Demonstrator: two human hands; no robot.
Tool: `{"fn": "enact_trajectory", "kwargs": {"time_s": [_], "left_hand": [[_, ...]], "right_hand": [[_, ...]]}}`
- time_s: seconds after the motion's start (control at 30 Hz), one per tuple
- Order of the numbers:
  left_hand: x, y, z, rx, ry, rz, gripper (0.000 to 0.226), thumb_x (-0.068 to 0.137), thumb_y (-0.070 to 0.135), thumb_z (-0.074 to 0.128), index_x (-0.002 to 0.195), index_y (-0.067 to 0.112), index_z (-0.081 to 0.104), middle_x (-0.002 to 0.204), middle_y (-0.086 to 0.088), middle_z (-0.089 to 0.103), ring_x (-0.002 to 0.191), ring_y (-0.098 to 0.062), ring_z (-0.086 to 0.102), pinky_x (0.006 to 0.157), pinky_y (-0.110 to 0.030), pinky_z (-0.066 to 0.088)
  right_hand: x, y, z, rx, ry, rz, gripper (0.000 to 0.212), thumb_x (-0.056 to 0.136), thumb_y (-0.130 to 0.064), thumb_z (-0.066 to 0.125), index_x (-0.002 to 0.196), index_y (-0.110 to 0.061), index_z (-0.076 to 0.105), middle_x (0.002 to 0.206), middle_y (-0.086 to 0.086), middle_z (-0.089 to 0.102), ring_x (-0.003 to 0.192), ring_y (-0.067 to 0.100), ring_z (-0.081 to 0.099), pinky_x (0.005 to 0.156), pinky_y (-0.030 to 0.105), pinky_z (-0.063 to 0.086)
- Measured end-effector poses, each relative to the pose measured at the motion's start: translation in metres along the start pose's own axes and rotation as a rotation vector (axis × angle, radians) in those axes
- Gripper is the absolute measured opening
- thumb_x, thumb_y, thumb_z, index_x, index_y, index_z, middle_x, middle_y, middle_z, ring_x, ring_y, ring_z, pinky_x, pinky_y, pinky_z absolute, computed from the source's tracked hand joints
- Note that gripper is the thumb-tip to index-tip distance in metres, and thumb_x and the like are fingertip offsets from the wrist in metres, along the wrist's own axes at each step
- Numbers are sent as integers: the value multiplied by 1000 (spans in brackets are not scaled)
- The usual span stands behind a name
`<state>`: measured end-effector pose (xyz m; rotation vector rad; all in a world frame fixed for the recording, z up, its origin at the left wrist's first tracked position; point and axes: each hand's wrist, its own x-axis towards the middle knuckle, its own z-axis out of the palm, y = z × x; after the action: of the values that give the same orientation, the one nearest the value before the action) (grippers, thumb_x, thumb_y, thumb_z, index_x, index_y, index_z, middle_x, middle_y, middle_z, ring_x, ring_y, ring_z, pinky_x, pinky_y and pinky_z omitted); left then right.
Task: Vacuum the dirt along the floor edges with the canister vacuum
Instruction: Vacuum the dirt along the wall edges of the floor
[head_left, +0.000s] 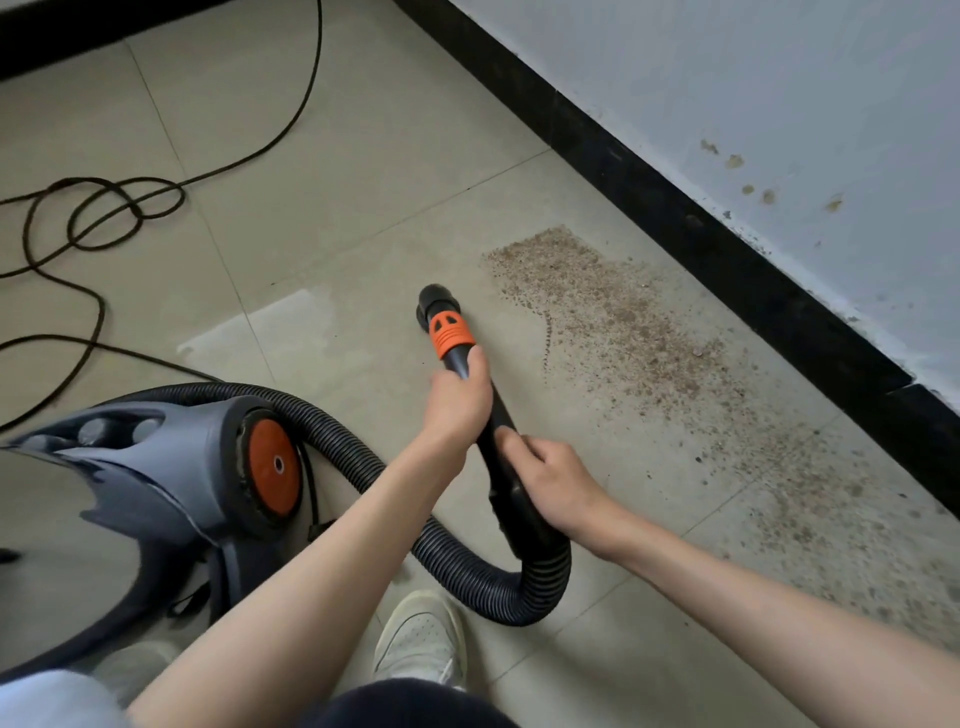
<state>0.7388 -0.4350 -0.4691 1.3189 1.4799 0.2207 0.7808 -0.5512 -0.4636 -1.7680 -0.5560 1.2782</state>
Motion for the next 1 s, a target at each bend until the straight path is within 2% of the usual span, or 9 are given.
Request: {"fn": "enact_trajectory", "kwargs": {"time_s": [0.1, 0.17, 0.33, 0.43, 0.67, 0.77, 0.83, 0.9, 1.0], "left_hand": [[6, 5, 2, -25, 28, -30, 61, 96, 49, 36, 127, -3, 45, 119, -18, 58, 98, -29, 58, 75, -32, 44], [8, 0, -10, -73, 122, -60, 61, 97, 48, 34, 128, -4, 44, 122, -20, 57, 108, -32, 57, 90, -38, 47], [12, -25, -52, -210, 315, -147, 63, 97, 48, 31, 134, -1, 42, 132, -18, 51, 117, -34, 52, 100, -43, 44], [19, -21, -65, -263, 337, -191, 61, 97, 49, 31, 135, 1, 41, 131, -18, 51, 116, -35, 52, 100, -46, 45], [14, -5, -30, -172, 92, -95, 60, 97, 48, 33, 134, 1, 39, 125, -16, 54, 110, -31, 56, 95, -41, 47], [5, -5, -19, -45, -19, -30, 41, 97, 44, 37, 109, 9, 53, 97, -10, 57, 86, -24, 59, 76, -34, 49], [3, -3, -21, -14, -72, 6, 29, 98, 42, 39, 88, 17, 50, 81, -4, 53, 70, -16, 53, 62, -28, 43], [6, -1, -26, 20, -105, 32, 30, 98, 41, 39, 84, 17, 50, 83, -6, 53, 72, -19, 53, 65, -29, 41], [7, 2, -33, 52, -136, 40, 33, 97, 44, 37, 89, 15, 50, 90, -10, 56, 82, -24, 56, 70, -31, 43]], "right_hand": [[9, -7, -6, -3, -62, -17, 43, 100, -38, 49, 72, -5, 56, 66, 14, 62, 57, 23, 58, 64, 45, 49], [17, -10, 1, -126, -105, -63, 43, 100, -38, 49, 72, -6, 54, 68, 15, 57, 63, 23, 53, 67, 47, 48], [43, -25, 24, -407, -300, -124, 50, 97, -48, 51, 56, -19, 50, 49, -11, 50, 45, 1, 44, 51, 17, 36], [57, -36, 28, -430, -348, -110, 51, 96, -53, 51, 65, -13, 61, 47, -14, 49, 43, -1, 42, 47, 13, 33], [37, -20, -2, -225, -335, 92, 47, 99, -52, 45, 88, -11, 67, 80, 3, 69, 72, 13, 63, 70, 23, 50], [21, -13, -10, -82, -425, 231, 40, 101, -47, 42, 93, -14, 63, 96, 10, 69, 86, 21, 66, 77, 30, 52], [19, -16, -20, -11, -522, 292, 38, 101, -43, 44, 102, -10, 63, 104, 18, 69, 92, 24, 65, 80, 31, 55], [23, -22, -31, 8, -547, 294, 34, 102, -36, 48, 103, -6, 64, 96, 18, 72, 82, 23, 68, 79, 31, 57], [35, -32, -43, 23, -325, 247, 29, 103, -26, 48, 106, -2, 64, 84, 12, 71, 73, 20, 71, 75, 30, 58]]}}
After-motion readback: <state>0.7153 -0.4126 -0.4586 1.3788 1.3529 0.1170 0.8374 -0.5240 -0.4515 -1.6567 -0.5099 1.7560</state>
